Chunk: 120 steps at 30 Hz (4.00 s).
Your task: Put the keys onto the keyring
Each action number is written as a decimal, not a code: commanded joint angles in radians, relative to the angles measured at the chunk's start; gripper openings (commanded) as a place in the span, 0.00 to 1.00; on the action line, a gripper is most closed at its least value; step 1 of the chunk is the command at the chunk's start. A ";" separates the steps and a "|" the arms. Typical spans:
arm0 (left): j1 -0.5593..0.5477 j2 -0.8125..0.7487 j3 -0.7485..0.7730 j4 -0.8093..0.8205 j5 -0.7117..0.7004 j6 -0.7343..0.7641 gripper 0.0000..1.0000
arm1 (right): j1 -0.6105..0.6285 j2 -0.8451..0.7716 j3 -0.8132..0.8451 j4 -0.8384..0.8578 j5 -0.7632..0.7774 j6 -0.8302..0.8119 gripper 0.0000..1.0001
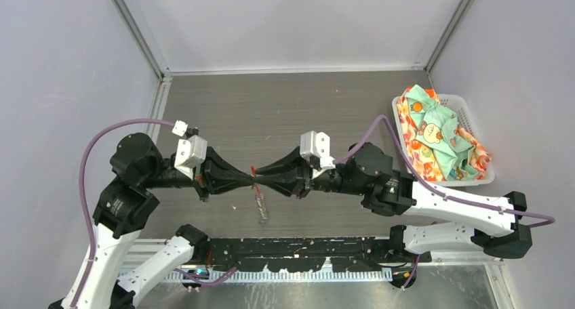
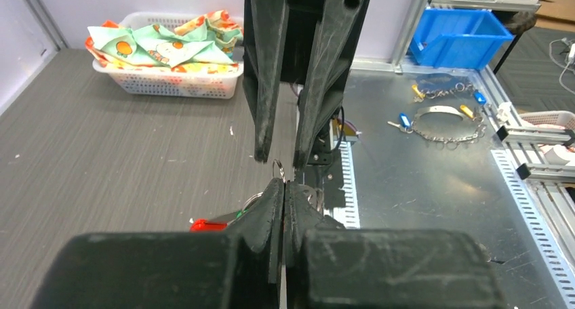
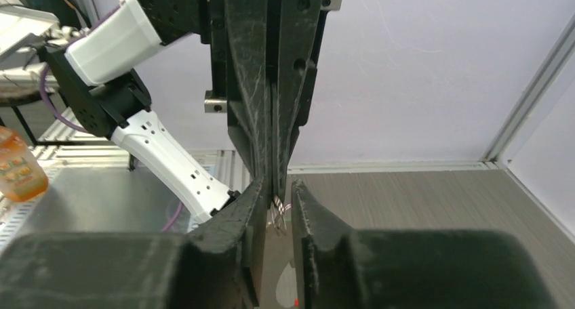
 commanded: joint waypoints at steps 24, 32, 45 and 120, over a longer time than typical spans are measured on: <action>-0.001 0.100 0.178 -0.301 0.079 0.361 0.00 | -0.083 0.440 1.020 -1.274 -0.233 -0.264 0.44; -0.001 0.103 0.176 -0.308 0.082 0.361 0.00 | -0.082 0.489 1.054 -1.277 -0.230 -0.288 0.34; -0.001 0.102 0.168 -0.285 0.066 0.345 0.00 | -0.083 0.511 1.046 -1.276 -0.230 -0.273 0.28; -0.001 0.107 0.191 -0.310 -0.048 0.336 0.00 | -0.128 0.289 0.684 -0.890 -0.241 -0.192 0.41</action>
